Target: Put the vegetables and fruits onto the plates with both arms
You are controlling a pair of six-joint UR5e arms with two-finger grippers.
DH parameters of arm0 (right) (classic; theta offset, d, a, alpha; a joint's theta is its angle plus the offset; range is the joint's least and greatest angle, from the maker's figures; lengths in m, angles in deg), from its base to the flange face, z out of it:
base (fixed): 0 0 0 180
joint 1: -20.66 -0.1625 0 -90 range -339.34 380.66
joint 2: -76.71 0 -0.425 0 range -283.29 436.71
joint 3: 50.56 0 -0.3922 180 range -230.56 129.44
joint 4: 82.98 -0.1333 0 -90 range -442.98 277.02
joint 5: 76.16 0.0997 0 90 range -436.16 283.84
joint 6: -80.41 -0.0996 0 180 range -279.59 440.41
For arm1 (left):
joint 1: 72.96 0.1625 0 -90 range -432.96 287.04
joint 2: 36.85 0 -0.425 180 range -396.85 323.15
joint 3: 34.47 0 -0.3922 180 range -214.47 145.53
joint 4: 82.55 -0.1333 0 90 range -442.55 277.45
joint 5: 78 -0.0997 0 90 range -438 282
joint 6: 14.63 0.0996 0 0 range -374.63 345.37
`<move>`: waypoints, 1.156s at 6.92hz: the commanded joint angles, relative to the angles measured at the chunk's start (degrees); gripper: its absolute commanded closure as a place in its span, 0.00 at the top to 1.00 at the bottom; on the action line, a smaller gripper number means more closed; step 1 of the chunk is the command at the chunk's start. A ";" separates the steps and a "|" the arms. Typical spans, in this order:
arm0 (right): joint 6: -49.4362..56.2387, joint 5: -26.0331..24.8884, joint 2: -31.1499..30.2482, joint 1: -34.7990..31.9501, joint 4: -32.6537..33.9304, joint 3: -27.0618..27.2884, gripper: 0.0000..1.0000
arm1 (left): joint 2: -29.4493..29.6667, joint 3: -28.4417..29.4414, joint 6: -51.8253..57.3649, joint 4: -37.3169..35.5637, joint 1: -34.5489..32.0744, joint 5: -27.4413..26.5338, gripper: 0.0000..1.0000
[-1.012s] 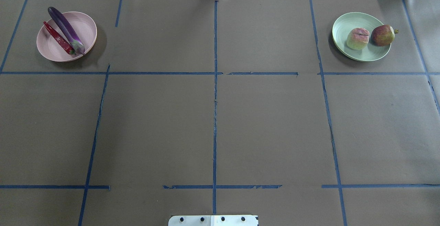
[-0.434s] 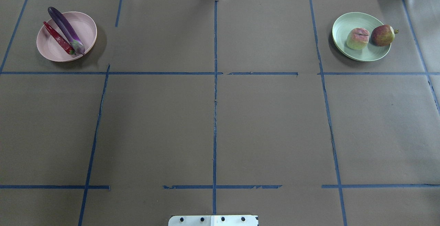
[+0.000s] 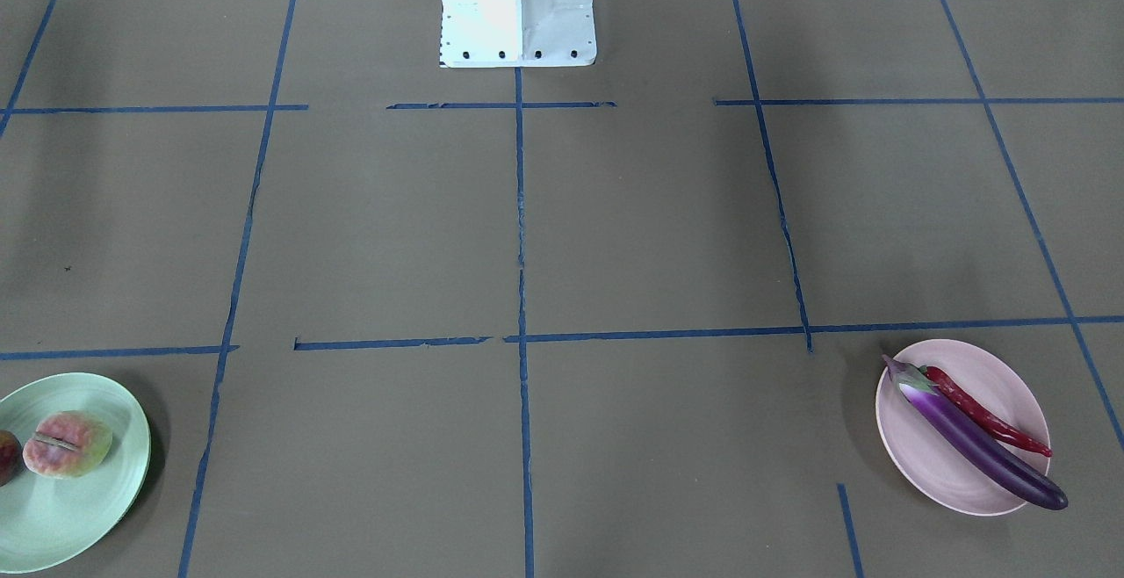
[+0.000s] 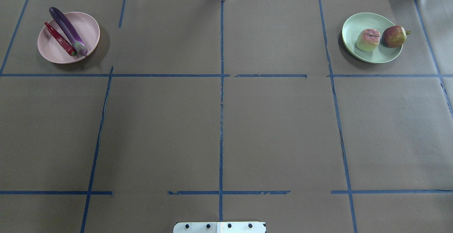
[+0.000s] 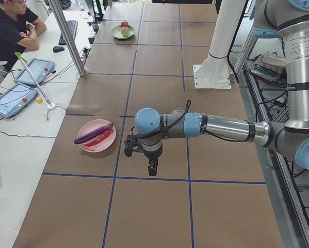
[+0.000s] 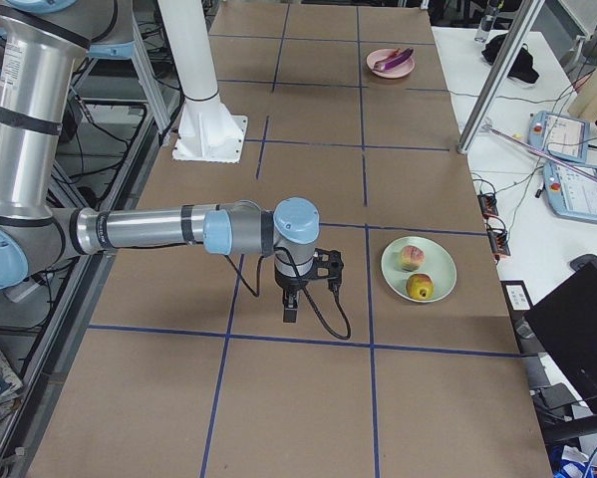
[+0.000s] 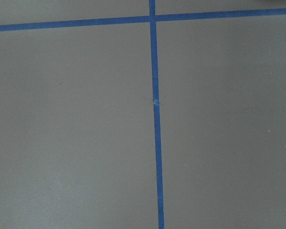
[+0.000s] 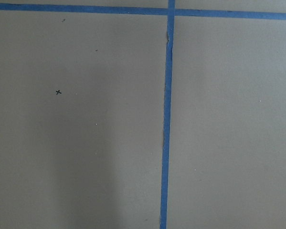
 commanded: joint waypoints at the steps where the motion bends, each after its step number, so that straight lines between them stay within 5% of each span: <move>1: 0.35 -0.01 -0.05 0.00 0.06 -0.25 1.00 | 0.07 -1.31 -0.04 -0.11 0.02 0.08 1.00; 8: 0.70 1.57 1.17 0.62 -0.03 -0.60 1.00 | 0.33 -0.88 2.23 0.32 0.02 -0.10 1.00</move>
